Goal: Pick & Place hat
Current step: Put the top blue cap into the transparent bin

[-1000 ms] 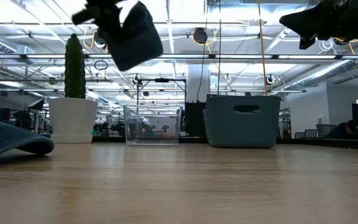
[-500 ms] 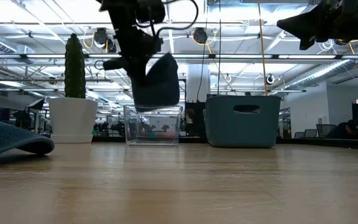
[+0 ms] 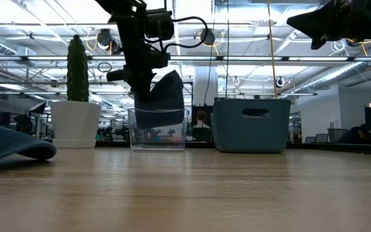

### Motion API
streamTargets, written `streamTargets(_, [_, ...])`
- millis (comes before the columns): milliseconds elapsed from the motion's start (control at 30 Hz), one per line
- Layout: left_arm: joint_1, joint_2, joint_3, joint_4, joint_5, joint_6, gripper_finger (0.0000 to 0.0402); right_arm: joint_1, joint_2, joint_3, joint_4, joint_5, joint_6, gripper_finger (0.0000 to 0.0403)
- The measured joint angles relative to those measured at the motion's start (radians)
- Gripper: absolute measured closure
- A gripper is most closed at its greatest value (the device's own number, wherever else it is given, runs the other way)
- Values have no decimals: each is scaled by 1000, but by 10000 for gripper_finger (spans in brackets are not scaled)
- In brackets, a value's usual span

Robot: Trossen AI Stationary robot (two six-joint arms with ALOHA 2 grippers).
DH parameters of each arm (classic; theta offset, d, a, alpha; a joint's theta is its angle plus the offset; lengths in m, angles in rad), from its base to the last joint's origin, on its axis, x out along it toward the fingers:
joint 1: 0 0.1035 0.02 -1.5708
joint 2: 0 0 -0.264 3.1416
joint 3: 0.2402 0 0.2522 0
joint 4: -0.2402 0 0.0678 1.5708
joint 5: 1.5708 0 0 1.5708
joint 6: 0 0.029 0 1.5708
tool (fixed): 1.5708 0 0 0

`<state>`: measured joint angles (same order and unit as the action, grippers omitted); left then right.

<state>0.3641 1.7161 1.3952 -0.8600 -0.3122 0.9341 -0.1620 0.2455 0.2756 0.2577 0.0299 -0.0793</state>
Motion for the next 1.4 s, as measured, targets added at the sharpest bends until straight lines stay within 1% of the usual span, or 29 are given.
streamTargets(167, [-3, 0, 0, -1, -49, -116, 380, 0, 0, 0, 0, 0, 4, 403])
streamTargets(300, [-9, 0, 0, -3, -69, -114, 363, 0, 0, 0, 0, 0, -12, 403])
streamTargets(367, [-22, 0, 0, 1, -86, -106, 348, 0, 0, 0, 0, 0, -13, 403])
streamTargets(500, [-44, 0, 0, 34, -182, -132, 310, 0, 0, 0, 0, 0, -15, 403])
streamTargets(600, [-56, 0, 0, 53, -245, -120, 274, 0, 0, 0, 0, 0, -15, 403])
streamTargets(733, [-65, 0, 0, 76, -288, -107, 232, 0, 0, 0, 0, 0, -15, 403])
streamTargets(867, [-66, 0, 0, 95, -359, -91, 201, 0, 0, 0, 0, 0, -15, 403])
streamTargets(967, [-79, -1, 0, 135, -421, -131, 187, 0, 0, 0, 0, 0, -15, 403])
streamTargets(1000, [-86, -5, 2, 141, -418, -146, 184, 0, 0, 0, 0, 0, -15, 403])
streamTargets(1033, [-92, -14, 2, 141, -393, -160, 182, 0, 0, 0, 0, 0, -15, 403])
streamTargets(1167, [-106, -57, 4, 163, -214, -232, 181, 0, 0, 0, -1, -1, -14, 403])
streamTargets(1233, [-98, -72, 4, 175, -167, -277, 186, 0, 0, 0, 0, 0, -12, 403])
streamTargets(1300, [-73, -79, 4, 184, -150, -337, 196, 0, 0, 0, 0, -1, -12, 403])
streamTargets(1333, [-57, -80, 4, 176, -121, -368, 204, 0, 0, 0, 1, -1, -12, 403])
streamTargets(1400, [-19, -81, 4, 172, -15, -430, 231, 0, 0, 1, 1, -1, -12, 403])
